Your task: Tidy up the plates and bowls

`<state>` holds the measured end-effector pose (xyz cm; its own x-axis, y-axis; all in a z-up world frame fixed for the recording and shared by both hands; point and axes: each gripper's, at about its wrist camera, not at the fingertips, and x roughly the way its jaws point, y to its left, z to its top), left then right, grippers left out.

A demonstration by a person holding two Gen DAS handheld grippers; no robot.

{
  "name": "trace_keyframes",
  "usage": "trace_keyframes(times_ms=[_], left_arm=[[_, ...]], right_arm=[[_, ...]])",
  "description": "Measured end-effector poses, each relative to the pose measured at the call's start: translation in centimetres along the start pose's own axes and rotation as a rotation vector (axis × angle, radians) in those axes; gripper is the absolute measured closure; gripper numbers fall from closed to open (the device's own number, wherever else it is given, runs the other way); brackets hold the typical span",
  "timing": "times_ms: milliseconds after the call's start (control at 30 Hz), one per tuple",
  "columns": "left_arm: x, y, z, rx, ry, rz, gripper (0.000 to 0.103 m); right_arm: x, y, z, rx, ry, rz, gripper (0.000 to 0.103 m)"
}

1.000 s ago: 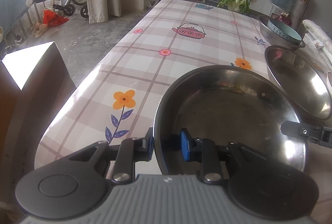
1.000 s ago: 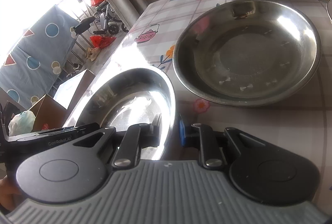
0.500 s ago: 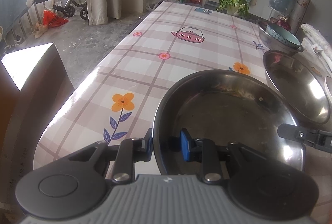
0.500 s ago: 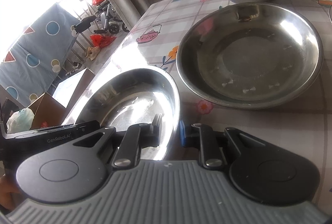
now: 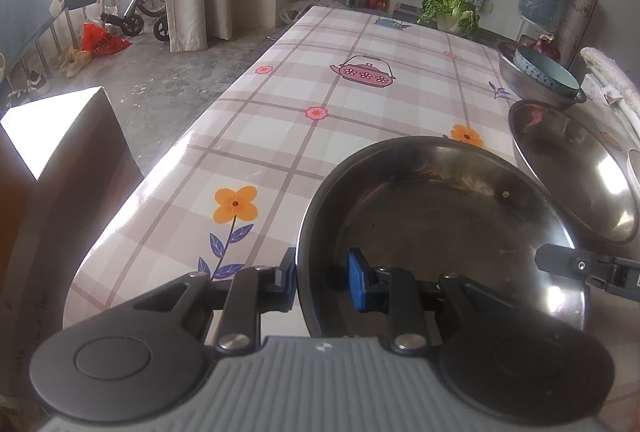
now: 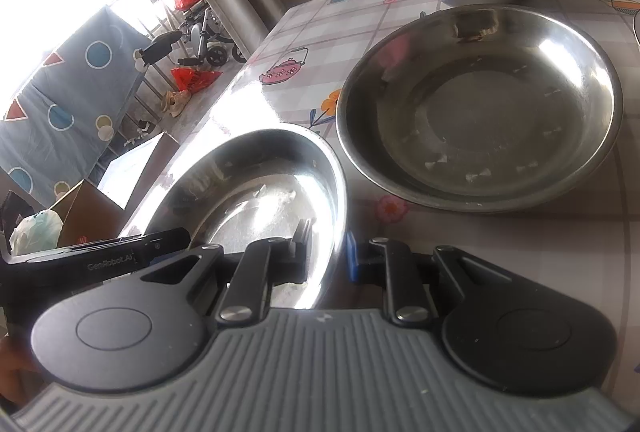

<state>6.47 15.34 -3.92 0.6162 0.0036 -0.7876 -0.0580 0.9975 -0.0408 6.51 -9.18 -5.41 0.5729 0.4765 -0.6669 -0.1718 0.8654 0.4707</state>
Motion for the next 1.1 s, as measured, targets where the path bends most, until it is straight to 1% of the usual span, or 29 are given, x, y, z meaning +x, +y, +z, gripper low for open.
trace_keyframes(times_ms=[167,600,1100], left_arm=[[0.13,-0.24,-0.05,0.018,-0.003,0.017,0.077],[-0.01,-0.07,0.17,0.018,-0.01,0.013,0.077],[0.36,-0.11,-0.01,0.028,0.009,0.022,0.077]], right_arm=[[0.19,0.19,-0.12,-0.005,0.005,-0.002,0.086],[0.09,0.36,-0.11,-0.007,0.004,-0.006,0.086],[0.24,0.41,-0.16,-0.007,0.008,-0.001,0.086]])
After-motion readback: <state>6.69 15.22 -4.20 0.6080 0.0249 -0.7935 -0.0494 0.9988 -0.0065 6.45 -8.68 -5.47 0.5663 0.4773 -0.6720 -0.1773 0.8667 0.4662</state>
